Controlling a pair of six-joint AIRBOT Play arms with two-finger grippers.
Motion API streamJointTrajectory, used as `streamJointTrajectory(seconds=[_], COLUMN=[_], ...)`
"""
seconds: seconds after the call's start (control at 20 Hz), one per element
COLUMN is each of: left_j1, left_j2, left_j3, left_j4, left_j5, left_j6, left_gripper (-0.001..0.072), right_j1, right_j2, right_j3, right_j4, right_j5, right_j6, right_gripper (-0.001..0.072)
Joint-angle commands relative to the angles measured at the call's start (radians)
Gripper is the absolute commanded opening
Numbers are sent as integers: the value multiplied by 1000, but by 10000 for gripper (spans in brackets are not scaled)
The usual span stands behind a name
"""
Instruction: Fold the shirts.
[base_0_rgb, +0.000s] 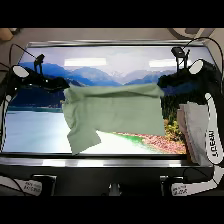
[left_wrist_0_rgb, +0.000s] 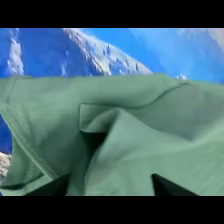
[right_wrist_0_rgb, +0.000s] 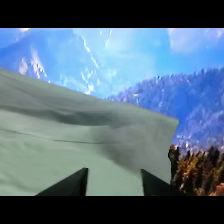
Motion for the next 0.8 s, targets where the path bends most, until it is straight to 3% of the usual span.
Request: streamJointTrajectory(seconds=[0.0,0.05,0.2,0.45,0.75], left_j1=[35,62,111,72,19], left_j2=[-24,-12,80,253,245], left_j3=[34,33,-118,-649,-750], left_j4=[89,159,226,77,-79], left_j5=[-251,-332,-402,-141,102], left_j6=[-20,-46,-89,-16,27], left_gripper=[543,490,490,491,485], right_j1=[-45,-74,-115,-113,-113], right_j2=[30,53,114,278,301], right_j3=[11,10,-84,-462,-508], right_j4=[31,5,-141,-132,-130], right_j5=[153,259,486,381,350], right_j6=[-102,-142,-156,-171,-166], right_gripper=[389,388,387,387,390])
